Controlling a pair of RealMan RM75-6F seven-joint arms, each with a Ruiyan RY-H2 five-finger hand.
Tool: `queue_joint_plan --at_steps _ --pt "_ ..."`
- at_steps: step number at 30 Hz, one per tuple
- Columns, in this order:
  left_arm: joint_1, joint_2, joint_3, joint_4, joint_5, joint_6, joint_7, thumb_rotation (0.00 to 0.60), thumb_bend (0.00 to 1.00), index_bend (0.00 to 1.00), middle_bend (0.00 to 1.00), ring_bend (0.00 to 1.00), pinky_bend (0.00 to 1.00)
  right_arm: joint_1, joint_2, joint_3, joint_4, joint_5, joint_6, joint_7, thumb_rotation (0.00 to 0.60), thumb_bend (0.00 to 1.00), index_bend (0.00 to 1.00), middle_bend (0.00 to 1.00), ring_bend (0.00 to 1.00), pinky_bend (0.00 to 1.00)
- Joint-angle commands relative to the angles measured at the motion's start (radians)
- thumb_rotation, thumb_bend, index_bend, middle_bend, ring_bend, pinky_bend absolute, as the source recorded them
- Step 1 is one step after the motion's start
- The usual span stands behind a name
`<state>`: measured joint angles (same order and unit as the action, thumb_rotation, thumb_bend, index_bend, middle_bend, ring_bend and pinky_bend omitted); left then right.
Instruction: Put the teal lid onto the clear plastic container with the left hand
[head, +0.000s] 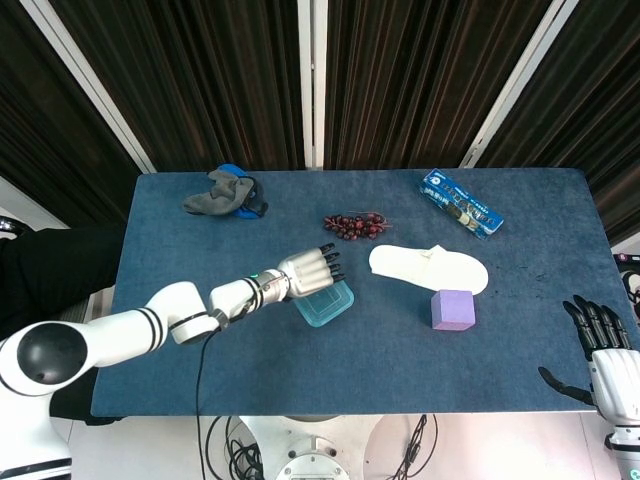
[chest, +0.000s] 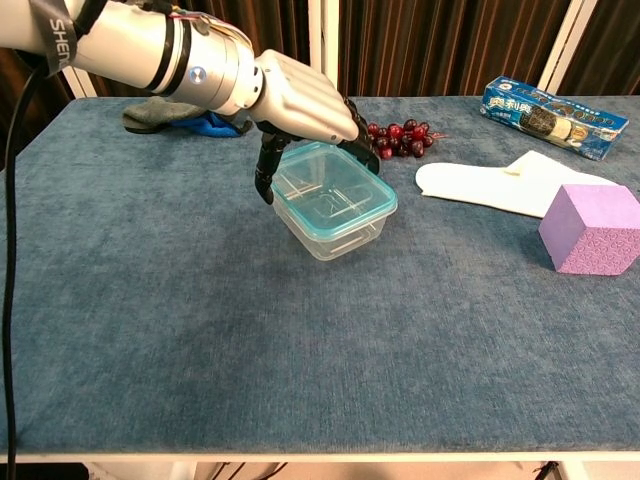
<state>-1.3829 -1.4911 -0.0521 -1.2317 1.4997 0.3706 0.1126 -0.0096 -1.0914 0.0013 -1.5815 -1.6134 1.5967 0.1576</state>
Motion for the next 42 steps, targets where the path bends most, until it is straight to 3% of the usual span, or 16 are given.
queue_joint_plan --at_steps 1,21,31,42 --pt "-0.001 -0.002 0.014 0.011 0.024 0.013 -0.032 0.600 0.21 0.29 0.16 0.00 0.00 0.000 0.000 0.000 -0.002 0.000 -0.001 -0.002 0.600 0.10 0.00 0.02 0.00 0.00" --pt "-0.020 -0.030 0.048 0.062 0.087 0.051 -0.106 0.600 0.21 0.25 0.14 0.00 0.00 -0.009 0.001 0.002 -0.001 0.001 0.006 0.001 0.600 0.10 0.00 0.02 0.00 0.00" --pt "-0.014 -0.021 0.043 0.045 0.066 0.060 -0.069 0.600 0.19 0.11 0.09 0.00 0.00 -0.010 -0.005 0.002 0.009 -0.003 0.008 0.011 0.600 0.11 0.00 0.02 0.00 0.00" --pt "-0.002 -0.015 0.035 0.020 0.025 0.054 -0.025 0.600 0.16 0.03 0.00 0.00 0.00 -0.017 -0.006 0.002 0.018 -0.006 0.019 0.023 0.600 0.12 0.00 0.02 0.00 0.00"
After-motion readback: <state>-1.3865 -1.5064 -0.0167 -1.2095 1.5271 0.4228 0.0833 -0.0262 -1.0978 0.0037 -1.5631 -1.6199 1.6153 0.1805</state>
